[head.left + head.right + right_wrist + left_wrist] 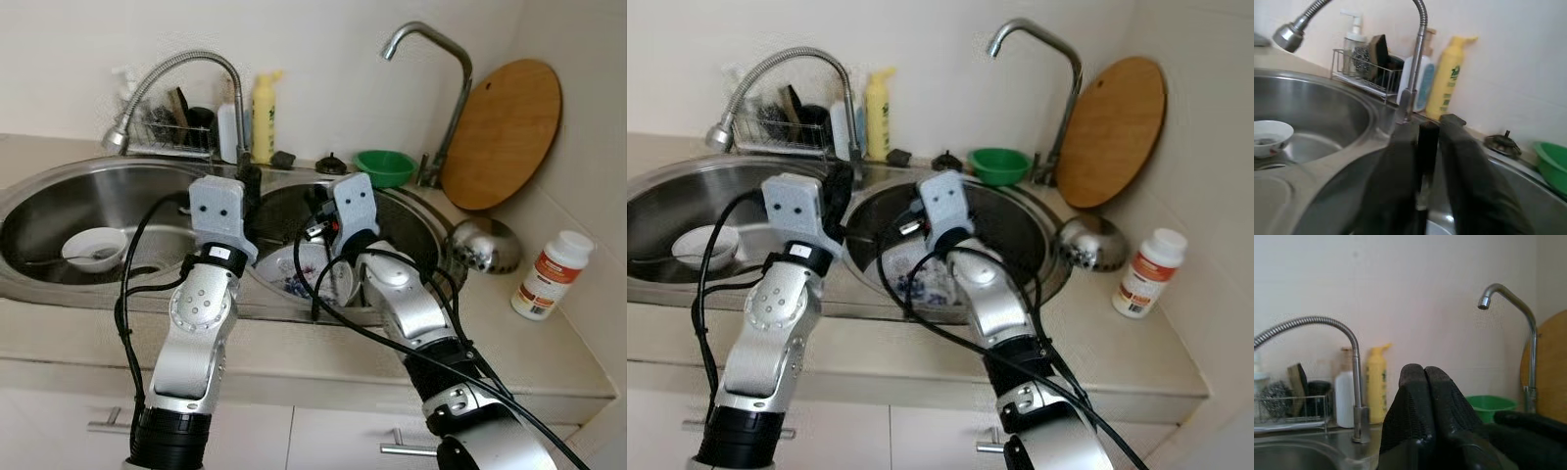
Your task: Kitchen organization
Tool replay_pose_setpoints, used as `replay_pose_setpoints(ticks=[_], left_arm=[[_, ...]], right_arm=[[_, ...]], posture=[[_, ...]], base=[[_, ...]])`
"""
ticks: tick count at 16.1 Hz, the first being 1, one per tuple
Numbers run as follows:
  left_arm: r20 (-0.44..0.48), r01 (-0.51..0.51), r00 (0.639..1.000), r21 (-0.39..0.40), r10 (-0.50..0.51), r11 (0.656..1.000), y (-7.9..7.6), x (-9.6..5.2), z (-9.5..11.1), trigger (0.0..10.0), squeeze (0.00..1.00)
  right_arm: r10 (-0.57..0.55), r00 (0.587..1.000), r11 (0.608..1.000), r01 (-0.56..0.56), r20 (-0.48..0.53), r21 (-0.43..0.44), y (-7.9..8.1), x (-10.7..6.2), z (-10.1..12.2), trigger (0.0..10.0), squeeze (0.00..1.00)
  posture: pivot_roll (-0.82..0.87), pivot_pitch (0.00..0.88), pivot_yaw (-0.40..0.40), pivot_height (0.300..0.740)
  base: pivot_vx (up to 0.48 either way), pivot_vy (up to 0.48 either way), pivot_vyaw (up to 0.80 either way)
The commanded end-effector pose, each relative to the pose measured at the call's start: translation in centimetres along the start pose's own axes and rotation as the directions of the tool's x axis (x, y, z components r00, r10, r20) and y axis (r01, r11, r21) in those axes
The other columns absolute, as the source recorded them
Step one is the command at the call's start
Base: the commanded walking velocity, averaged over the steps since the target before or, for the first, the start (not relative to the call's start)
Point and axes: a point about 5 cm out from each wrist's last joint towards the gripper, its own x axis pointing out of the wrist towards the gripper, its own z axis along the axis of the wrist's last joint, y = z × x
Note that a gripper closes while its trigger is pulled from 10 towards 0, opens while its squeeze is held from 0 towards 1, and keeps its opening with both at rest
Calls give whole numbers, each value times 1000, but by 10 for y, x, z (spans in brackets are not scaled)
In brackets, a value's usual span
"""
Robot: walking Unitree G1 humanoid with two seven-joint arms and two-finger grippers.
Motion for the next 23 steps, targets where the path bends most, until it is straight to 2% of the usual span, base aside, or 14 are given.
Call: replay_pose_setpoints(ticks=[1, 9, 11, 12, 13, 14, 15, 18, 23], left_arm=[[5, 7, 1000, -2, -7, 1000, -2, 0, 2, 10000, 0], [-8, 19, 1000, -9, -19, 1000, -4, 0, -2, 10000, 0], [-15, 19, 1000, -18, -19, 1000, -4, -1, -3, 10000, 0], [-14, 19, 1000, -26, -20, 999, -4, -2, -3, 10000, 0], [-11, 20, 1000, -29, -20, 999, -4, -3, -2, 10000, 0], [3, 34, 999, -48, -34, 998, -6, -5, 0, 10000, 0], [5, 37, 999, -51, -37, 998, -6, -5, 0, 10000, 0], [25, 66, 998, -58, -65, 996, -11, -7, 2, 10000, 0], [31, 85, 996, -60, -83, 995, -12, -6, 3, 10000, 0]], right_arm=[[-18, 1000, 1000, 18, -15, 5, -4, -1, -2, 10000, 1000], [16, 1000, 998, -16, 10, 56, 1, -5, 1, 10000, 1000], [-7, 999, 997, 3, 44, 81, -1, -8, 5, 10000, 1000], [-64, 996, 994, 58, 60, 90, -5, -11, 8, 10000, 1000], [-108, 990, 989, 99, 85, 110, -10, -13, 11, 10000, 0], [-191, 963, 973, 162, 187, 162, -20, -23, 28, 10000, 0], [-200, 959, 972, 168, 202, 167, -22, -25, 31, 10000, 0], [-222, 947, 968, 186, 231, 167, -22, -33, 37, 10000, 0], [-232, 949, 967, 201, 212, 155, -19, -40, 33, 10000, 0]], posture=[[73, 0, -63, 740], [67, 0, -56, 740], [67, 0, -58, 740], [68, 0, -60, 740], [69, 0, -60, 740], [69, 0, -60, 740], [69, 0, -60, 740], [55, 0, -54, 740], [58, 0, -53, 740]], base=[[0, 0, 0], [0, 0, 0], [0, 0, 0], [0, 0, 0], [0, 0, 0], [0, 0, 0], [0, 0, 0], [0, 271, 0], [0, 461, 0]])
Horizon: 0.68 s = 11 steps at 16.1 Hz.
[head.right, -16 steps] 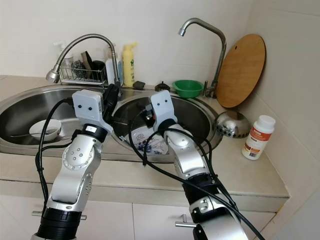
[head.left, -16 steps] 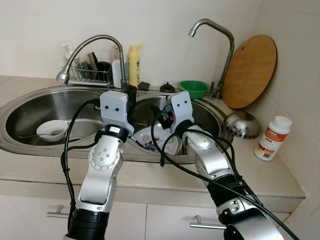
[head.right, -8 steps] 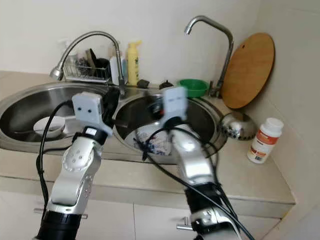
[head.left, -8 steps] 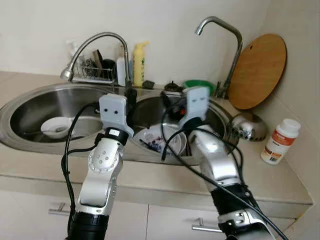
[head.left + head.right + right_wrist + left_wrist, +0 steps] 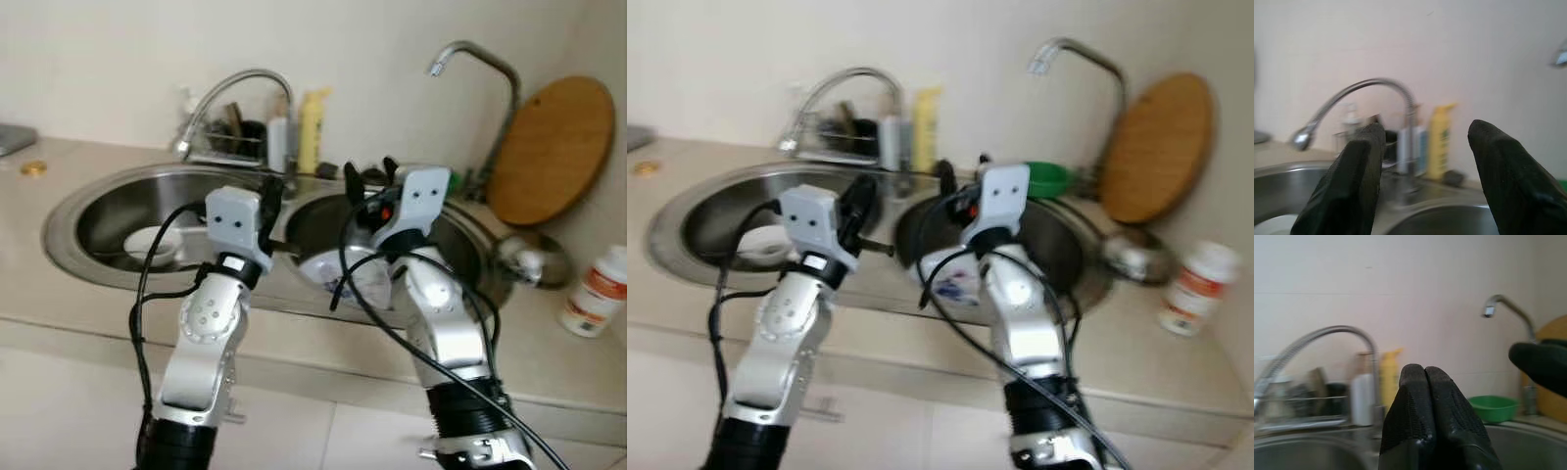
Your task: Kitchen organization
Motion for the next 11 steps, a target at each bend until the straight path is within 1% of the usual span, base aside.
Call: replay_pose_setpoints(ticks=[1, 7, 11], left_arm=[[31, 10, 999, -1, -10, 1000, -1, 1, 6, 10000, 0], [32, 17, 999, 0, -17, 1000, -2, -1, 7, 10000, 0], [33, 22, 999, -2, -22, 1000, -3, -1, 7, 10000, 0]], right_arm=[[-4, 1000, 1000, 4, 8, -19, -1, -2, 3, 10000, 0], [9, 1000, 998, -9, -13, -56, 5, -7, -3, 10000, 0], [9, 1000, 997, -10, -14, -79, 4, -9, -5, 10000, 0]], posture=[[61, 0, -54, 740], [65, 0, -55, 740], [64, 0, -53, 740]], base=[[0, 461, 0], [0, 461, 0], [0, 461, 0]])
